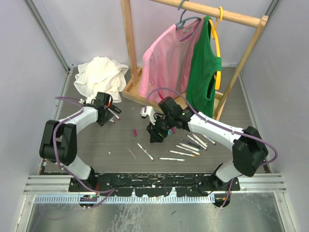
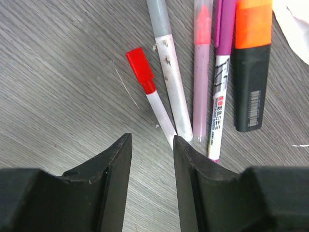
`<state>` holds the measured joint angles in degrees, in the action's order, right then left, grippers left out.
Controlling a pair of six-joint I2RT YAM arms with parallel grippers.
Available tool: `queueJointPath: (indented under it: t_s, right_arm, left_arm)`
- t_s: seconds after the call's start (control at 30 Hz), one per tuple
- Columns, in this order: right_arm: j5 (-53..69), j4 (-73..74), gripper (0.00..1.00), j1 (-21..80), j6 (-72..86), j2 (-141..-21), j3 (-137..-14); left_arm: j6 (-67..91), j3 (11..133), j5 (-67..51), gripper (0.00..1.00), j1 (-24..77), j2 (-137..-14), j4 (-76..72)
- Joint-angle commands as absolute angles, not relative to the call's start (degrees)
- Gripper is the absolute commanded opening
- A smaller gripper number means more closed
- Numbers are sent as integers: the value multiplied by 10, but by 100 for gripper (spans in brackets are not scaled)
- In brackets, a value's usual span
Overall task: Open the pen caps
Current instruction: Pick up the pen from the center of the board.
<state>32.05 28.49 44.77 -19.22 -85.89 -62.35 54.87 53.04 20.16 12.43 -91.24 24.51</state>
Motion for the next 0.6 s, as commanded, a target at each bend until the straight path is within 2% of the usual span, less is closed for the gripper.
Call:
queueJointPath:
  t_s: [0.0,0.4,0.57]
  right_arm:
    - [321,278,52,445,-198,-849,-631]
    - [320,278,52,444,-198,-850,-630]
    - [321,278,52,443,-198,-850,-630]
  left_arm:
    - [541,556,201,40,115,-918,250]
    - [522,597,198,40,107,-966,288]
    - [520,592,195,36,107,-966,290]
